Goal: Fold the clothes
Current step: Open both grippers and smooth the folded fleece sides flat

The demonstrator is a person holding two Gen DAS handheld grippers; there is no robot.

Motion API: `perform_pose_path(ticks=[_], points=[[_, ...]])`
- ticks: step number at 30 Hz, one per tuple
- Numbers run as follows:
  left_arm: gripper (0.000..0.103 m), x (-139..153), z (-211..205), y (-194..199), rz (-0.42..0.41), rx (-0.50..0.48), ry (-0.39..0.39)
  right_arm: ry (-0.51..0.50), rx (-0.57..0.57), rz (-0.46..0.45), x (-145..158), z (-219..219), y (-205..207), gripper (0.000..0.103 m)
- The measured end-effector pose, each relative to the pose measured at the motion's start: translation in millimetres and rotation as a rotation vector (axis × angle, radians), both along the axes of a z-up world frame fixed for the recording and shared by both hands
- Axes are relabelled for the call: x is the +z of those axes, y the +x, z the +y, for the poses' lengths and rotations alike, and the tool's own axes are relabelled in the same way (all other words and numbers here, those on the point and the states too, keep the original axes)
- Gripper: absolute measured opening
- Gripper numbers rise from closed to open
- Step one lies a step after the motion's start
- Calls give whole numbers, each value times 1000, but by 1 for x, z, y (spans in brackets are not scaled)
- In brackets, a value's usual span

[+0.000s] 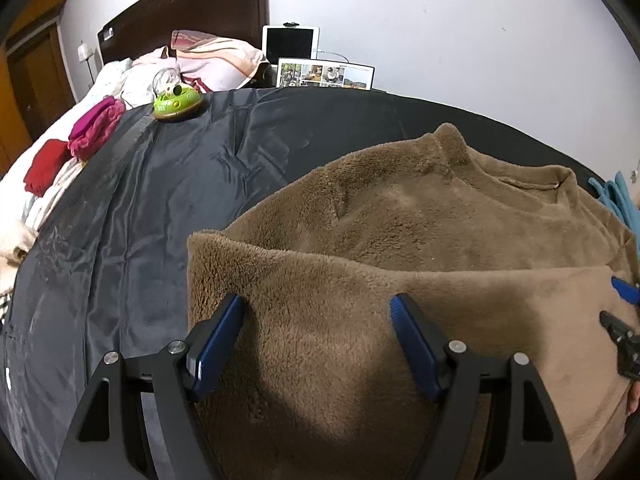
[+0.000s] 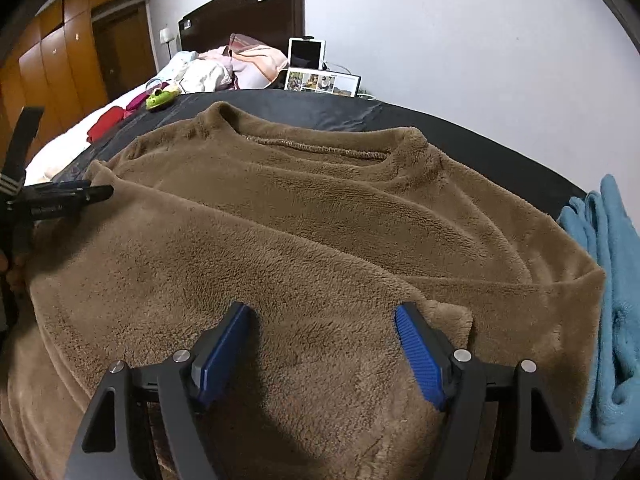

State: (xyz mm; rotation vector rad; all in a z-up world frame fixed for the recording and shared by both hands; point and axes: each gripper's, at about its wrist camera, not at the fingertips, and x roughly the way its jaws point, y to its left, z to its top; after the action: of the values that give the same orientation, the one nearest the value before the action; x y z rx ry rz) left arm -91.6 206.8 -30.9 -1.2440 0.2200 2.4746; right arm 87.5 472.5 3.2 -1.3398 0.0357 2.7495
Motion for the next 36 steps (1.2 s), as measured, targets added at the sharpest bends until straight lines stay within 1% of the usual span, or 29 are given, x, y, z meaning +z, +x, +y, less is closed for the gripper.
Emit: perform_pose_path(ticks=[2,3,4,6,9,12,14,16,18,19,20,23,24,26,28,31,33,36], points=[[80,2,-1,1,-7,3,-2,-11,6,-7,4,1,2,76],[80,5,-4,3,-12,3,10,-21,4,-7,8,3,4,76],[80,9,-8,5,-18,2,25,-34,-6,4,15,4,8,76],[80,16,-17,10,-29,0,55,-31,-4,57,33,0,24,76],[80,34,-37,31,8,-12,88,-9,33,94,48,-12,55,76],[80,42,-51,55,52,-44,64,-7,59,83,45,-22,74,76],[80,33,-50,63,57,-53,9,0,72,62,36,-27,78,76],[79,20,-49,68,48,-51,-49,-4,54,36,23,-26,73,76],[78,6,-53,65,21,-29,-44,-15,40,20,15,-24,71,77],[78,3,-55,63,10,-23,-26,-12,41,21,13,-24,71,77],[79,2,-57,61,3,-17,-11,4,45,22,11,-26,71,78],[79,3,-57,60,3,-9,-17,68,59,16,7,-34,71,79],[79,3,-57,60,3,-6,-19,76,62,17,7,-35,72,79],[79,7,-59,66,14,3,-31,57,59,26,12,-33,78,79],[79,14,-61,79,27,-19,-23,26,52,48,21,-30,91,79],[79,25,-65,100,46,-57,-6,-10,76,60,32,-31,119,79],[79,28,-64,116,46,-99,6,-21,98,41,32,-34,133,79],[79,22,-62,136,10,-147,21,-30,114,-8,21,-38,152,79]])
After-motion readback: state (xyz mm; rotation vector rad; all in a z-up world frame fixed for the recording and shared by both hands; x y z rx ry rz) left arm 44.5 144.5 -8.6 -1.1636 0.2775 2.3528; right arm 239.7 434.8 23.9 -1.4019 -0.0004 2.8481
